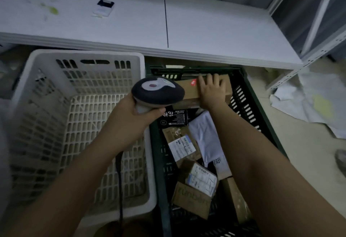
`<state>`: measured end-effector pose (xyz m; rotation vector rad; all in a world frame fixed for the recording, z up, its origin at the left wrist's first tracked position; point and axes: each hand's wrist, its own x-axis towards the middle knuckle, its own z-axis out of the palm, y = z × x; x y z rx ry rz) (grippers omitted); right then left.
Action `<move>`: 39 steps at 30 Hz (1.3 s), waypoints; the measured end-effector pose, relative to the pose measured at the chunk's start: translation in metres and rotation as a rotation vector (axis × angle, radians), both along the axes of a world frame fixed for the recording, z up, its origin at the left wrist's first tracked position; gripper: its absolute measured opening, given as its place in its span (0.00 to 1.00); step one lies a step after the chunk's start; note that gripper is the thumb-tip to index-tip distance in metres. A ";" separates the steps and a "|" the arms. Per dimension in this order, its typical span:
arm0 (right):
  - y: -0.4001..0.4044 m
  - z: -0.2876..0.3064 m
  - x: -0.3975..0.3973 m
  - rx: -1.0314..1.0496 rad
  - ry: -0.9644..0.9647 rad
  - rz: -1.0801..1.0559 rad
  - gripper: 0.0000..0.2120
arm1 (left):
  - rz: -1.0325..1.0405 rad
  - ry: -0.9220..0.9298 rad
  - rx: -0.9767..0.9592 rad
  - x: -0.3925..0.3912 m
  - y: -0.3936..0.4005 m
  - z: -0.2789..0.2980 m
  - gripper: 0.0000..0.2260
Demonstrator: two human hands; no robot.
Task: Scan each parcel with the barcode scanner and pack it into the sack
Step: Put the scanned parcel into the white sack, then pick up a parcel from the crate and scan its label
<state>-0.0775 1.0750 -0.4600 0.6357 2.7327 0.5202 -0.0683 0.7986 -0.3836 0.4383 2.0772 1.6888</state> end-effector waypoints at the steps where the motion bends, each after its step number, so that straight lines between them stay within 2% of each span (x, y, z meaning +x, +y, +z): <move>1: -0.002 0.002 -0.001 0.036 -0.018 0.017 0.45 | 0.008 0.004 0.005 0.000 -0.001 -0.002 0.17; 4: -0.009 0.010 0.011 0.032 -0.011 0.029 0.37 | 0.028 0.001 0.027 0.008 -0.009 0.003 0.18; 7: -0.024 0.027 0.054 -0.105 0.085 -0.069 0.40 | 0.027 0.002 0.033 0.020 -0.025 0.019 0.19; 11: -0.065 0.063 0.137 -0.416 0.312 -0.219 0.52 | 0.076 0.024 0.077 0.053 -0.052 0.056 0.19; 14: -0.102 0.092 0.191 -0.644 0.337 -0.240 0.49 | 0.121 0.042 0.111 0.087 -0.072 0.085 0.22; 16: -0.130 0.108 0.219 -0.701 0.325 -0.214 0.47 | 0.154 0.058 0.137 0.110 -0.084 0.099 0.22; 22: -0.192 0.116 0.251 -0.661 0.264 -0.140 0.47 | 0.253 0.084 0.191 0.154 -0.105 0.123 0.24; 30: -0.230 0.092 0.241 -0.327 0.364 -0.053 0.52 | 0.297 0.063 0.163 0.164 -0.127 0.100 0.26; 33: -0.233 0.088 0.245 -0.400 0.353 -0.072 0.55 | 0.287 0.074 0.154 0.158 -0.133 0.097 0.25; 36: -0.237 0.088 0.262 -0.447 0.250 0.006 0.58 | 0.293 0.057 0.183 0.154 -0.134 0.097 0.25; 39: -0.233 0.086 0.269 -0.482 0.231 0.021 0.58 | 0.319 0.061 0.211 0.152 -0.131 0.097 0.24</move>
